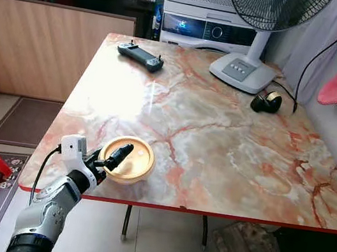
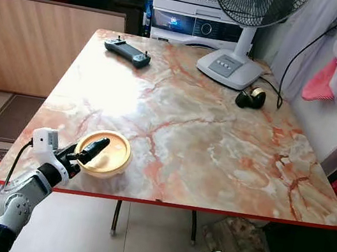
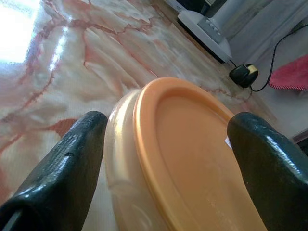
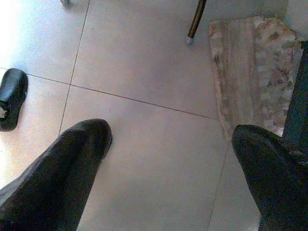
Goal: Restocking fridge
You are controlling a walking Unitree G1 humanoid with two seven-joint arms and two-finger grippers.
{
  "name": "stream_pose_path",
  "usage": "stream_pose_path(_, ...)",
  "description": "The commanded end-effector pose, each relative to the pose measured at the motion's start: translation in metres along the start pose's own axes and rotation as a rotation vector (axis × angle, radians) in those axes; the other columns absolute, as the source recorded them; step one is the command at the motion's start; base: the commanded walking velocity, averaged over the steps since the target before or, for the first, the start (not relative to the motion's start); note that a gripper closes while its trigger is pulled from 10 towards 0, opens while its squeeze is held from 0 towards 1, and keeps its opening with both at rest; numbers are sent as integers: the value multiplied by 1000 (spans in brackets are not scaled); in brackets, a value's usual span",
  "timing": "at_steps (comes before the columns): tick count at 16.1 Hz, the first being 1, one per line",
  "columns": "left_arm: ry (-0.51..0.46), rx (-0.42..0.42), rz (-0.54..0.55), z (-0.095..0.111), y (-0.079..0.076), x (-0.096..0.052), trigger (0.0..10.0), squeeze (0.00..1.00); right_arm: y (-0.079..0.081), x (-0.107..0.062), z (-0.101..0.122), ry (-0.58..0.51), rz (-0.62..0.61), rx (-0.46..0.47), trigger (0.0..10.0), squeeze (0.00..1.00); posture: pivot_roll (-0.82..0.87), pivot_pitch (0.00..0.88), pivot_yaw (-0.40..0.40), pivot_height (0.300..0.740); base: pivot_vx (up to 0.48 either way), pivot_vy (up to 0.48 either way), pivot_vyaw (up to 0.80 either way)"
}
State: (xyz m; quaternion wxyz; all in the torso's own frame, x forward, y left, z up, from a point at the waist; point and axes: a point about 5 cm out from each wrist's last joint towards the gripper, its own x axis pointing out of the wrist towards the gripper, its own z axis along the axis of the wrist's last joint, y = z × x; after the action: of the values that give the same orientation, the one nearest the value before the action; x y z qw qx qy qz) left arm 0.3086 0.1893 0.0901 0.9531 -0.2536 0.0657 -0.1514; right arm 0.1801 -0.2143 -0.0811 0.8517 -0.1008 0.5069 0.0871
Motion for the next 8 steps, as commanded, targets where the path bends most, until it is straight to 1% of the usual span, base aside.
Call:
stream_pose_path(1, -3, -1, -19, -1, -3, 4, 10000, 0, -5, -1, 1, -5, -13, -1, 10000, 0, 60, 0, -88, 740, 0, 0, 0)
stream_pose_path(5, 2, -14, -8, -6, -1, 4, 10000, 0, -6, -1, 1, -3, -12, -5, 10000, 0, 60, 0, -91, 740, 0, 0, 0)
stream_pose_path(8, 8, -17, -8, -10, -1, 8, 9882, 0, -6, -1, 1, -2, -12, -7, 10000, 0, 57, 0, -94, 740, 0, 0, 0)
